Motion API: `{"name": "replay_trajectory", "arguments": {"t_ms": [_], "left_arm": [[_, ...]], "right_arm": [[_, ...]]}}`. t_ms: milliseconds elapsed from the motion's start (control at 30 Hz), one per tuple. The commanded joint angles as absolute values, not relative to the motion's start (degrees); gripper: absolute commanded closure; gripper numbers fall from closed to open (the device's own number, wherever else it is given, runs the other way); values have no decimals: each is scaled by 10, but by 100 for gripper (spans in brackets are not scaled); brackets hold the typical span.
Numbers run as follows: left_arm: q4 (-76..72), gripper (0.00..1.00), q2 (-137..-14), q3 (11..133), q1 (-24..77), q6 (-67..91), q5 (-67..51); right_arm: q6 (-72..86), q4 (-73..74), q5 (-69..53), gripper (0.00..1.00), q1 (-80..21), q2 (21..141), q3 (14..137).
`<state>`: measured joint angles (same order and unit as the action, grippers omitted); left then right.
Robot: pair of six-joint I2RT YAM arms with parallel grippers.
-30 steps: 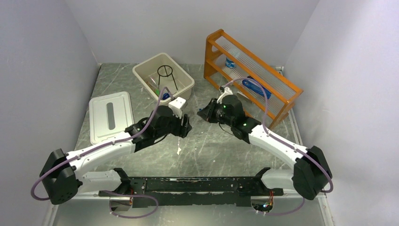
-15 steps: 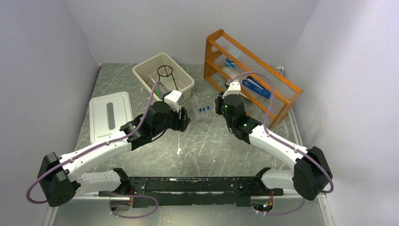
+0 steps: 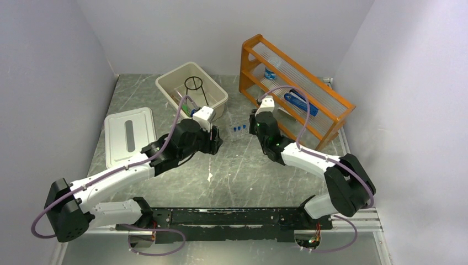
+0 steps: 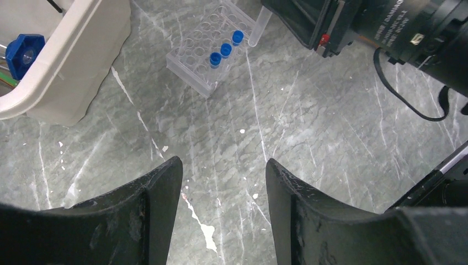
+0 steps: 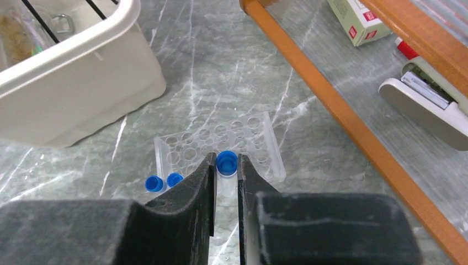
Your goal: Organize the chemistry lab equipment
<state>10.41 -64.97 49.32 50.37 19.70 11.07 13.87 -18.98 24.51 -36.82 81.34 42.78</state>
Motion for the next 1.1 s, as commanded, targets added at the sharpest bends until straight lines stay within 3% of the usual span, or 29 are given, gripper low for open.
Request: {"name": "replay_trajectory", "arguments": {"t_ms": [0,667,1067], "left_arm": [[110,39,-636,516,505,190,97],[111,41,-651,525,505,194,104],[110,41,-646,519,505,194,113]], "right_arm": [[136,-241,238,89,-358,827,415],[142,-282,190,89,-333,882,408],[125,-301,191,83,-333,895,398]]}}
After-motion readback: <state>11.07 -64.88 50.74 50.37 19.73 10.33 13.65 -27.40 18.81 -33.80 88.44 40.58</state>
